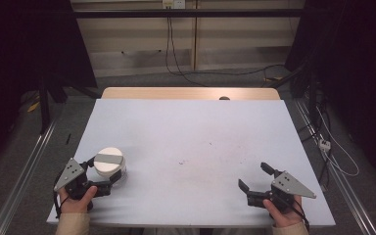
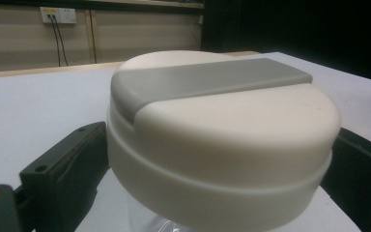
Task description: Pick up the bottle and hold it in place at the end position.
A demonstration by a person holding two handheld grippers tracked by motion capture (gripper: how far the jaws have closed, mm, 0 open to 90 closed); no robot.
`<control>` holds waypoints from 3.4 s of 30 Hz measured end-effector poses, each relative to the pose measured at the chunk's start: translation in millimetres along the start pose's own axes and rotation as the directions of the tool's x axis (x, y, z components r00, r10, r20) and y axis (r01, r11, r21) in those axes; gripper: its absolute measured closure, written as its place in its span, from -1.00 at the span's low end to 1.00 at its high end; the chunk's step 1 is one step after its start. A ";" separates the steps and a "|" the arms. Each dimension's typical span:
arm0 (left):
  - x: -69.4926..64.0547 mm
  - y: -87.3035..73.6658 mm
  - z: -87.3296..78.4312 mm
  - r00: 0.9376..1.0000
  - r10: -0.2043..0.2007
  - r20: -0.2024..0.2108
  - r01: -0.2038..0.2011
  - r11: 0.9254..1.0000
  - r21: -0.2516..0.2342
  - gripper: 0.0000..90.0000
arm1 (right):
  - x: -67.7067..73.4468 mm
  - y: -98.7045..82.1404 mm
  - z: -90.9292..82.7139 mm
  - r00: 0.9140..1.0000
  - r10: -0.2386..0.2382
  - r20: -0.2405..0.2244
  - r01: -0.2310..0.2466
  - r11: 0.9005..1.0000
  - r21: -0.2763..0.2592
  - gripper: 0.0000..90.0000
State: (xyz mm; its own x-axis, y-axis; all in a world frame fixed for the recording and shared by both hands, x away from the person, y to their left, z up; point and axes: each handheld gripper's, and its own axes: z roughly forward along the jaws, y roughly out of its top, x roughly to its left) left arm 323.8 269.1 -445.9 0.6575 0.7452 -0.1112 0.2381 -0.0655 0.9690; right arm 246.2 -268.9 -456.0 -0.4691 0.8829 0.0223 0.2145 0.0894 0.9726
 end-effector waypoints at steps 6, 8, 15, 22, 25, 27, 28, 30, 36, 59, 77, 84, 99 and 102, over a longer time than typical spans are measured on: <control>0.1 -0.1 2.6 1.000 0.000 -0.003 0.000 1.000 0.015 -0.95 | -0.4 0.6 -0.8 1.000 0.003 -0.002 -0.003 1.000 0.000 -0.93; 0.0 -0.2 3.6 1.000 0.003 -0.001 -0.003 1.000 0.022 -0.95 | -0.5 0.5 -0.6 1.000 0.002 -0.002 -0.002 1.000 0.000 -0.93; 0.7 -0.5 9.8 1.000 0.006 -0.008 -0.005 0.999 0.034 -0.97 | 0.0 0.8 0.1 1.000 0.001 0.001 -0.001 1.000 0.001 -0.93; 0.6 -2.0 19.7 1.000 0.006 -0.014 -0.005 0.998 0.064 -0.97 | 0.9 0.0 1.4 1.000 -0.003 -0.004 0.003 1.000 0.008 -0.93; 0.3 -1.8 22.1 1.000 0.016 -0.024 -0.014 0.997 0.080 -0.97 | 0.8 -0.1 0.5 1.000 -0.003 -0.002 0.003 1.000 0.005 -0.93; -0.2 -2.1 22.6 0.999 0.017 -0.028 -0.014 0.996 0.086 -0.97 | 0.5 0.0 0.4 1.000 -0.004 -0.001 0.004 1.000 0.003 -0.93; -1.0 -2.5 22.4 0.999 0.013 -0.033 -0.010 0.996 0.087 -0.97 | 0.5 0.0 0.4 1.000 -0.004 -0.001 0.004 1.000 0.004 -0.93; -3.4 -3.7 20.9 0.999 0.009 -0.041 -0.005 0.996 0.094 -0.94 | 0.5 -0.2 0.2 1.000 -0.004 -0.002 0.004 1.000 0.006 -0.93; -7.7 -5.2 16.9 0.996 0.032 -0.080 -0.022 0.992 0.126 -0.90 | 0.0 0.2 0.2 1.000 -0.002 0.001 0.002 1.000 0.004 -0.93; -8.0 -6.5 6.8 0.991 0.066 -0.121 -0.048 0.989 0.141 -0.87 | 0.5 0.8 1.0 1.000 -0.005 -0.005 0.005 1.000 0.001 -0.93; -8.7 -5.3 15.7 0.994 0.073 -0.082 -0.064 0.992 0.107 -0.67 | -0.7 0.7 0.7 1.000 0.001 -0.003 -0.001 1.000 0.000 -0.93; -5.6 -4.0 16.5 0.992 0.115 -0.052 -0.110 0.989 0.100 -0.59 | -0.9 1.0 0.5 1.000 0.001 -0.002 -0.001 1.000 -0.002 -0.93; -14.8 17.6 40.5 0.992 0.116 0.051 -0.118 0.992 0.050 -0.59 | -3.4 2.9 -1.0 1.000 0.006 0.006 -0.006 1.000 -0.012 -0.93; -19.4 22.2 50.4 0.990 0.118 0.072 -0.121 0.992 0.047 -0.59 | -3.0 2.8 -0.5 1.000 0.006 0.003 -0.006 1.000 -0.011 -0.93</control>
State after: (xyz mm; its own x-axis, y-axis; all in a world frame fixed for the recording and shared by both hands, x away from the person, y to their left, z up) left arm 352.4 219.7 -433.4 0.7310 0.6822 -0.0120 0.1898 -0.1865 0.9639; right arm 247.8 -271.6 -453.2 -0.4648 0.8850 0.0278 0.2080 0.0786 0.9750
